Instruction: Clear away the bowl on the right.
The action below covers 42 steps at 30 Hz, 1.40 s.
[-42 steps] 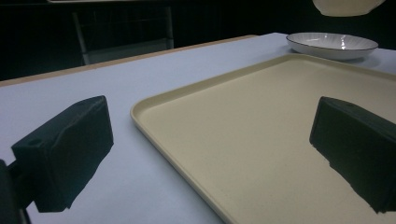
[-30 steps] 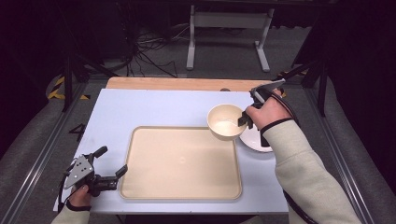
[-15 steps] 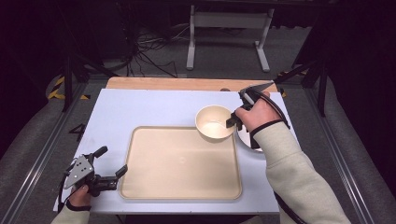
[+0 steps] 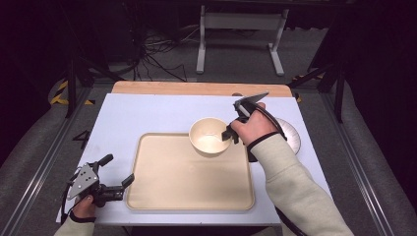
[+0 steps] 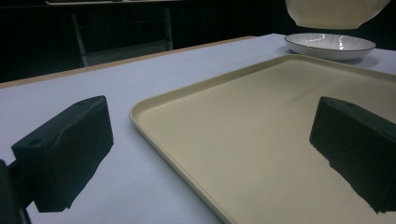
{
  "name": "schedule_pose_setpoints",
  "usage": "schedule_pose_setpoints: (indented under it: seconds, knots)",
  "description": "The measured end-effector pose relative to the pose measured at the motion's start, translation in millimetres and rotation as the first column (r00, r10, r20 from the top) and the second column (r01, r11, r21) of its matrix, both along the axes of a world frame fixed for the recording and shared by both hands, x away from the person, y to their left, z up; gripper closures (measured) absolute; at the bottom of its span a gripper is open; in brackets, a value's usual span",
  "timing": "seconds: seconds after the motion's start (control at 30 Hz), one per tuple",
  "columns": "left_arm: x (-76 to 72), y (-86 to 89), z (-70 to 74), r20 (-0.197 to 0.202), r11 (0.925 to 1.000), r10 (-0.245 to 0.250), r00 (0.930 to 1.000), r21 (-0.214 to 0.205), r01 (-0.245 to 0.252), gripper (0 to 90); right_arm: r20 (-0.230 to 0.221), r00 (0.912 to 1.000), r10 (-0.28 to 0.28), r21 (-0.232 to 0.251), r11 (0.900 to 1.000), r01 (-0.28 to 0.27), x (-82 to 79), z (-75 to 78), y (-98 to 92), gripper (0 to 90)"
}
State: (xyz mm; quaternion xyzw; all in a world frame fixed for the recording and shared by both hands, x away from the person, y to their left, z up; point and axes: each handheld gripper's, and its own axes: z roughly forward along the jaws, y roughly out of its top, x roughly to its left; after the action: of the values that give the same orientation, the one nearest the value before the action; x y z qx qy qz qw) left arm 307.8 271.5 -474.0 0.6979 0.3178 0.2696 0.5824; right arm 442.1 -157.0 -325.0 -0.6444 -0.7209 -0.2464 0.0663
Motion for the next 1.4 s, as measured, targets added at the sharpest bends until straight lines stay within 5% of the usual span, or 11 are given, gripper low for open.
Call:
schedule_pose_setpoints:
  seconds: [0.93, 1.4]
  knots:
    - [1.4, 0.1, 0.4, -0.011, 1.0000, -0.004, 0.9999, 0.005, 0.005, 0.2, -0.048, 0.9978, 0.045, -0.029, 0.9985, -0.047, -8.0, -60.4, 38.0, 81.1]
    - [1.4, 0.1, 0.4, -0.009, 1.0000, -0.006, 0.9999, 0.007, 0.006, 0.2, -0.059, 0.9966, 0.056, -0.048, 0.9971, -0.059, -7.9, -76.2, 46.9, 80.5]
